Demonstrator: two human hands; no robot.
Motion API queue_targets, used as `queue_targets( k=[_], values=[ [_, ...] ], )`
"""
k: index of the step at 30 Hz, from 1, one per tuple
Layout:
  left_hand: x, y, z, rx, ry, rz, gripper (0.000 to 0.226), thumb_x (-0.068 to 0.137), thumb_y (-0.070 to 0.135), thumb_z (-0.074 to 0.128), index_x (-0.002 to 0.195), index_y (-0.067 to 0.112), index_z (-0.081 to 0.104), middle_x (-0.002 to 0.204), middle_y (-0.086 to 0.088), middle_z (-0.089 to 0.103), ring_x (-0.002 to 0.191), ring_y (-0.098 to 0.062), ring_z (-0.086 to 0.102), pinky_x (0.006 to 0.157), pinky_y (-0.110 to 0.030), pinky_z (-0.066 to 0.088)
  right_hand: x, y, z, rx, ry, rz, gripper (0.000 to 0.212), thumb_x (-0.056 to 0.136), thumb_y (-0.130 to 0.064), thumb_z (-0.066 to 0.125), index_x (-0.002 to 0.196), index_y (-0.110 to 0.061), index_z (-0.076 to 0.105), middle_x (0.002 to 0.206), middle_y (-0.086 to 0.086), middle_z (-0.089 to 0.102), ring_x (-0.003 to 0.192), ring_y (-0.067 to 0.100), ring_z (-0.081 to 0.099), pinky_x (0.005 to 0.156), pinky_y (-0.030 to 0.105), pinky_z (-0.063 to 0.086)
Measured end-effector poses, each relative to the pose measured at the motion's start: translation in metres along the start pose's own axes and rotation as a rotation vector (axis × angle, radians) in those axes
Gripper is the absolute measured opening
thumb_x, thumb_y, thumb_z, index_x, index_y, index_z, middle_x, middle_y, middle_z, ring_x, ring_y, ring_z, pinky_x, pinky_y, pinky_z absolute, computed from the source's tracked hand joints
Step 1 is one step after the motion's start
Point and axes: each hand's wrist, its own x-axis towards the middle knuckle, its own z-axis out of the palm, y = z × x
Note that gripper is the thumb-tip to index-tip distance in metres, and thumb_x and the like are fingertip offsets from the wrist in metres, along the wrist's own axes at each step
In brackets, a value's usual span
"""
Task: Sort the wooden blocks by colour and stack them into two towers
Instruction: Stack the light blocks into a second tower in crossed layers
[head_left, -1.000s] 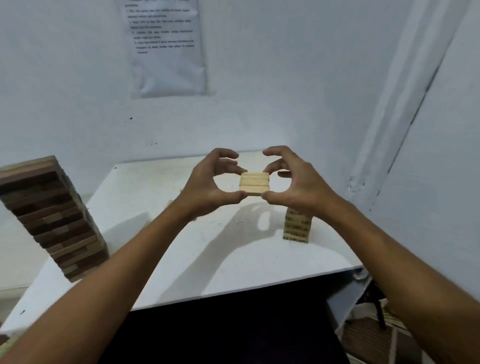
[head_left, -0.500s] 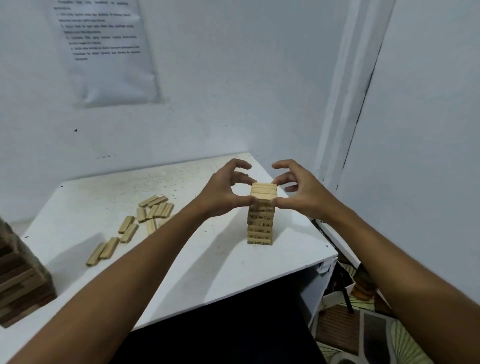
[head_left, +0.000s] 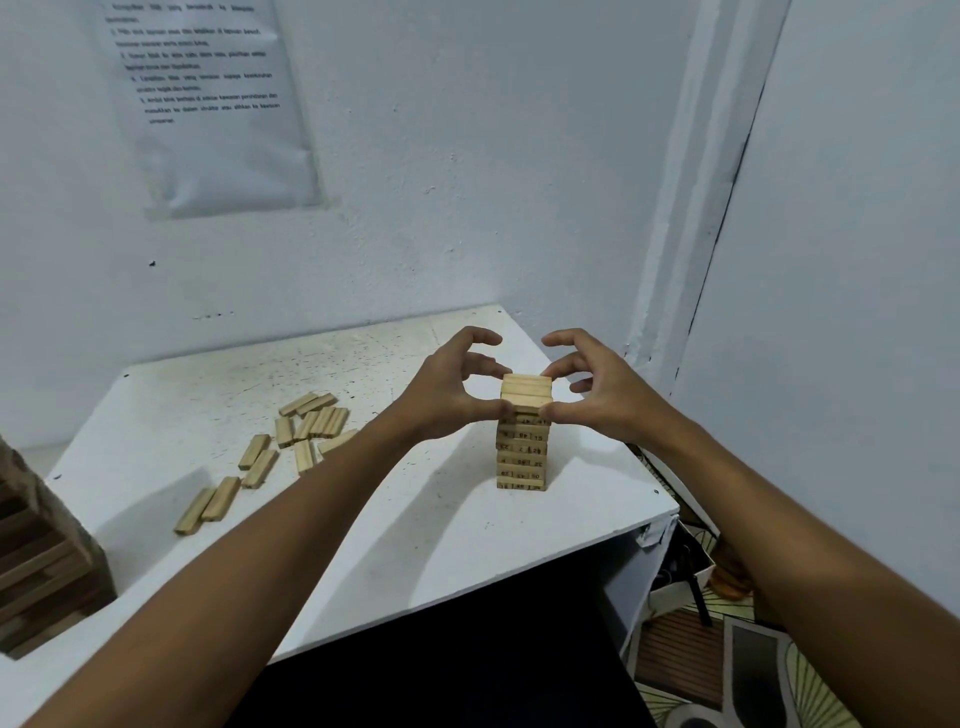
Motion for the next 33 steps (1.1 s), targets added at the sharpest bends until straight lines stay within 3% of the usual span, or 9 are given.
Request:
queue_targets(
  k=[12,21,24,27,33],
  values=[
    [-0.003,-0.003,0.003,-0.016,-0.005,-0.016,0.067,0.071,0.022,0.086,0.125,0.026,0.046,0.112,0.004,0.07,0.114,-0.012,0.06,0.105,-0.042,0.042,-0.002,0.001,0.002,-0.012,-0.007,0.018,0.072,0.074,-0.017,0.083,0.131,-0.03,0.041,0.105,-0.009,0.062,0.105,0.007,0.053,0.084,0.019,0.042],
    [-0.006,-0.003,0.004,-0.039,-0.016,-0.024,0.066,0.071,0.024,0.086,0.126,0.024,0.05,0.116,0.008,0.065,0.113,-0.003,0.057,0.099,-0.029,0.042,-0.002,0.004,0.003,0.0,-0.006,0.027,0.073,0.074,-0.02,0.083,0.135,-0.03,0.042,0.113,-0.005,0.061,0.108,0.003,0.052,0.085,0.02,0.044],
    [-0.009,-0.001,0.005,-0.069,-0.01,-0.048,0.058,0.081,0.031,0.078,0.132,0.02,0.052,0.128,0.006,0.061,0.119,-0.006,0.054,0.1,-0.031,0.044,-0.004,0.004,0.006,0.059,0.03,0.067,0.058,0.087,-0.025,0.07,0.139,-0.025,0.044,0.121,-0.003,0.058,0.113,0.01,0.054,0.092,0.025,0.047],
    [-0.015,0.002,0.008,-0.151,0.021,-0.101,0.044,0.097,0.038,0.055,0.136,0.017,0.054,0.136,0.005,0.057,0.124,-0.006,0.051,0.109,-0.036,0.04,-0.007,0.001,0.015,0.22,0.075,0.17,0.049,0.099,-0.039,0.048,0.144,-0.019,0.042,0.137,-0.002,0.053,0.124,0.013,0.051,0.104,0.031,0.041],
    [-0.032,0.007,0.03,-0.404,-0.007,-0.291,0.073,0.094,0.066,0.023,0.153,0.023,0.026,0.159,0.007,0.026,0.146,-0.009,0.023,0.121,-0.041,0.019,-0.021,-0.004,0.046,0.568,0.166,0.317,0.067,0.099,-0.056,0.019,0.152,-0.015,0.027,0.156,-0.001,0.032,0.142,0.012,0.032,0.118,0.037,0.024]
  ],
)
